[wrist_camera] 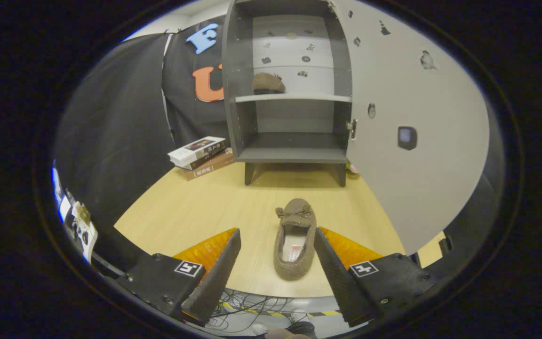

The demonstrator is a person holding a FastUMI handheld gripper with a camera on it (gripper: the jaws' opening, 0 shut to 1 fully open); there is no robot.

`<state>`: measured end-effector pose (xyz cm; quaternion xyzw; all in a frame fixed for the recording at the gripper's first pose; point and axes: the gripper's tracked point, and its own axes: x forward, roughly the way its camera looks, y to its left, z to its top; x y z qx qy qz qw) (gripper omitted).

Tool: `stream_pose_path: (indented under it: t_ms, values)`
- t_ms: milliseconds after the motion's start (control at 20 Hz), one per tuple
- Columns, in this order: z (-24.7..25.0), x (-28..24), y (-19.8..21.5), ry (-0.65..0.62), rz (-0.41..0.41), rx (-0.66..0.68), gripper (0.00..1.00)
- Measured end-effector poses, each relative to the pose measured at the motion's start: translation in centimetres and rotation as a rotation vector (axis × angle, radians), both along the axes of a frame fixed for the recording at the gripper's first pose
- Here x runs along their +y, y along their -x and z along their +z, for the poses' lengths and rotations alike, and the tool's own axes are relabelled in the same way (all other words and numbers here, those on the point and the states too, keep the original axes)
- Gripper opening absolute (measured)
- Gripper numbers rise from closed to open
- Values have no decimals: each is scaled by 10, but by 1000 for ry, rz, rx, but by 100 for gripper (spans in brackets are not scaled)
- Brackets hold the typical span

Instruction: Open the shoe cabinet door, grab the shoes and put them into the shoe cabinet, then close the shoe cabinet door.

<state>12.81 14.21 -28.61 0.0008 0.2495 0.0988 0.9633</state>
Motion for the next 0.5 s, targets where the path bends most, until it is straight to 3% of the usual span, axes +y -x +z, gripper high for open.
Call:
stream_pose_path:
  t_ms: [300,500]
  values:
    - [-68,5,-51,24,-27,139,99]
    - [-85,5,-88,-14,-53,191,99]
